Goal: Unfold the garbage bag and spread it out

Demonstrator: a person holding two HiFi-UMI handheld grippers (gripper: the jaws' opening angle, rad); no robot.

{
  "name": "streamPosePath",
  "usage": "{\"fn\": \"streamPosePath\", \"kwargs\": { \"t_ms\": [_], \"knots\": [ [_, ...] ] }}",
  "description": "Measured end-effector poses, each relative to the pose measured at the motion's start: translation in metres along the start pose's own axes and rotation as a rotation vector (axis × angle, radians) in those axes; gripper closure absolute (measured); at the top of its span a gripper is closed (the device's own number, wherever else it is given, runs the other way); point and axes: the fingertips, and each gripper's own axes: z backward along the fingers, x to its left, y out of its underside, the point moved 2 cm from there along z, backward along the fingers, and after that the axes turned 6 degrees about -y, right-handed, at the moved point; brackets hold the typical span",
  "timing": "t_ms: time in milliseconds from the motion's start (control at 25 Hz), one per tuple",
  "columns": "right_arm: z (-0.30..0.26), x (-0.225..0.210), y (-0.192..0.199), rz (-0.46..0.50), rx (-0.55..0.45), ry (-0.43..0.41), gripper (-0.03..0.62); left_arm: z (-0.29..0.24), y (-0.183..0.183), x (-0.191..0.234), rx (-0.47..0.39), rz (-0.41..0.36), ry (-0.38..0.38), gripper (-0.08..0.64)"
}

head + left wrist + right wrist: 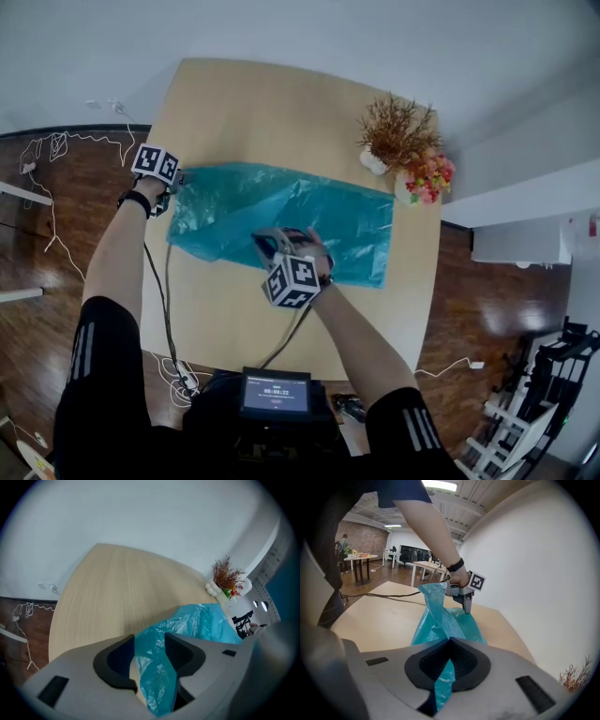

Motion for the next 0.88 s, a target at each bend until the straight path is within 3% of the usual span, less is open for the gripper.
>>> {"fn": "streamPosePath", "kwargs": {
  "t_ms": [120,200,320,400,520,600,680,760,840,880],
  "knots": [
    [-0.002,-0.001,0.002,-0.008,0.000,-0.002,0.575,-0.007,0.007,-0.004,0.030,-0.036,0.002,0.430],
    [-0.001,-0.002,0.002,-0.010,-0.001,-0.001,0.575,-0.009,0.009,-0.009,0.023,-0.058,0.011,0.539],
    [-0.001,-0.002,0.001,-0.006,-0.002,-0.001,0.575,-0.004,0.002,-0.016,-0.055,-0.161,-0.014,0.560],
    [-0.001,-0.001,0.001,-0.002,0.000,-0.003,0.575,0.006,-0.007,-0.020,-0.146,-0.292,-0.077,0.560],
    [0.000,0.000,0.000,0.001,0.002,-0.004,0.575,0.024,-0.013,-0.038,-0.273,-0.616,-0.218,0.560],
    [-0.001,0.003,0.000,0.005,0.005,-0.009,0.575,0.031,-0.007,-0.051,-0.331,-0.935,-0.360,0.560],
    [-0.003,0.005,0.001,0.010,0.010,-0.016,0.575,0.035,0.005,-0.067,-0.362,-1.303,-0.523,0.560],
    [-0.006,0.008,0.002,0.011,0.017,-0.022,0.575,0.034,0.021,-0.087,-0.371,-1.610,-0.618,0.560],
    [-0.010,0.010,0.002,0.008,0.022,-0.028,0.575,0.026,0.038,-0.098,-0.349,-1.795,-0.654,0.560],
    [-0.012,0.011,0.002,0.007,0.025,-0.032,0.575,0.020,0.047,-0.101,-0.323,-1.839,-0.652,0.560]
  ]
}}
